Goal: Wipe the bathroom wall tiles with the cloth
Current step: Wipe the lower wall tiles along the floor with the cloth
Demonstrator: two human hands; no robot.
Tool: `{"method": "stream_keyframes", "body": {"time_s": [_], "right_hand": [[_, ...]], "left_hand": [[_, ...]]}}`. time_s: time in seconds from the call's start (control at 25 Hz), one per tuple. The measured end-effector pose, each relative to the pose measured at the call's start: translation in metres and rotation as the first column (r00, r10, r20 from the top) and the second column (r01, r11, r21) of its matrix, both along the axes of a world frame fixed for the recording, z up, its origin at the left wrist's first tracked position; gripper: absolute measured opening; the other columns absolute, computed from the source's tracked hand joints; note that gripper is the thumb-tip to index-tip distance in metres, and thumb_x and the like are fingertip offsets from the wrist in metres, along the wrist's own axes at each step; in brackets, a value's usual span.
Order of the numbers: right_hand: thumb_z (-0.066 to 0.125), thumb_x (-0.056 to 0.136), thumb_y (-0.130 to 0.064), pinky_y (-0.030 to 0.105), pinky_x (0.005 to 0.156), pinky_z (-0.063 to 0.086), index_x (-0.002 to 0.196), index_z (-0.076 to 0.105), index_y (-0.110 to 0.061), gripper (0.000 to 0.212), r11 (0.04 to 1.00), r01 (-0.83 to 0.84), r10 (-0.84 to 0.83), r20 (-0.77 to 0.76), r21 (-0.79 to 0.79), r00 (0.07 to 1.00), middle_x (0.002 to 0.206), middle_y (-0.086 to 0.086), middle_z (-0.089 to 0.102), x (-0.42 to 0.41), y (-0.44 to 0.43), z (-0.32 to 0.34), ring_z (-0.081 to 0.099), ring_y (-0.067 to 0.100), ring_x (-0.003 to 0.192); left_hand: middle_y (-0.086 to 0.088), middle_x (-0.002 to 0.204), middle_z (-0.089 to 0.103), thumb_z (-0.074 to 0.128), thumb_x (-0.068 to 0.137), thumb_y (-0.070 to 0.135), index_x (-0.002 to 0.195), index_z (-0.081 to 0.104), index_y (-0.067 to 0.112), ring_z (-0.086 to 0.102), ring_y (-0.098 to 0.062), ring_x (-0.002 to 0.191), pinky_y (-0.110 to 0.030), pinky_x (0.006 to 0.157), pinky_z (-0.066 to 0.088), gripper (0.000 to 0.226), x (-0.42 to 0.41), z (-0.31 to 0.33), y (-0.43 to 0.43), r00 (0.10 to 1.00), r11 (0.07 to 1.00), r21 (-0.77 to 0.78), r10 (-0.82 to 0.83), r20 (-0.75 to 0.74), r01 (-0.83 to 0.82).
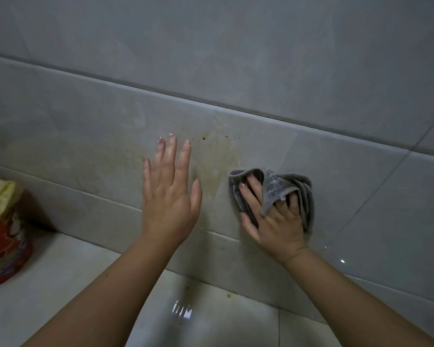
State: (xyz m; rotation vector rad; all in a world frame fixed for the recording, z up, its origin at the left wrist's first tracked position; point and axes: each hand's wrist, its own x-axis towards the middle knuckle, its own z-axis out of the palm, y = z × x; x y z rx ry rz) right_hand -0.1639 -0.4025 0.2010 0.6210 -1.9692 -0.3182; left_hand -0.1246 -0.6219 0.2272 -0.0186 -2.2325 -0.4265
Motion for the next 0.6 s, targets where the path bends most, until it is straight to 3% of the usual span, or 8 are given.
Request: {"method": "stream_keyframes", "body": {"time_s": [0.16,0.32,0.4,0.52,0.6], "right_hand": [[0.051,0.092,-0.033,0.042,0.099,0.029,0.132,0.058,-0.028,0.040,0.999,-0.030,0.029,-0.039,-0.023,0.999,0.149,0.007,0.040,0.000,0.007,0.027,0.045,0.030,0.118],[0.032,0.101,-0.026,0.049,0.115,0.012,0.139,0.044,-0.023,0.040,0.998,-0.066,0.066,-0.031,0.007,0.997,0.151,0.012,0.030,-0.007,0.008,0.045,0.038,0.037,0.127],[0.039,0.099,-0.027,0.050,0.117,0.003,0.141,0.044,-0.022,0.043,1.000,-0.029,0.030,-0.086,0.007,0.996,0.153,0.013,0.028,-0.013,0.000,0.069,0.033,0.038,0.133],[0.044,0.095,-0.047,0.055,0.116,-0.003,0.144,0.044,-0.024,0.054,0.998,-0.011,0.005,-0.113,-0.054,0.994,0.157,0.010,0.023,-0.026,-0.044,0.092,0.021,0.037,0.141],[0.043,0.094,-0.054,0.057,0.114,-0.005,0.147,0.038,-0.027,0.060,0.999,-0.018,0.022,-0.104,0.045,0.994,0.158,0.010,0.020,-0.031,-0.069,0.083,0.018,0.037,0.142]], "left_hand": [[-0.012,0.164,0.016,0.042,0.094,0.030,0.155,0.019,0.014,0.007,-0.027,0.152,-0.055,0.121,0.013,0.068,0.001,0.001,-0.016,0.999,0.999,0.030,0.030,0.013,-0.030],[-0.012,0.163,0.017,0.043,0.093,0.030,0.155,0.021,0.014,0.008,-0.027,0.152,-0.056,0.121,0.014,0.067,0.004,0.004,-0.024,0.999,0.998,0.055,0.039,-0.012,-0.038],[-0.012,0.163,0.018,0.042,0.093,0.030,0.155,0.021,0.014,0.009,-0.027,0.152,-0.055,0.121,0.014,0.067,0.004,0.003,-0.030,0.999,0.998,0.043,0.040,-0.024,-0.039],[-0.012,0.163,0.019,0.041,0.093,0.031,0.155,0.021,0.015,0.009,-0.028,0.152,-0.054,0.121,0.012,0.066,0.002,0.001,-0.036,0.998,0.995,0.071,0.065,-0.018,-0.063],[-0.012,0.162,0.020,0.043,0.093,0.030,0.154,0.023,0.016,0.010,-0.028,0.151,-0.054,0.121,0.013,0.065,0.000,-0.004,-0.039,0.998,0.998,0.041,0.056,-0.014,-0.056]]}}
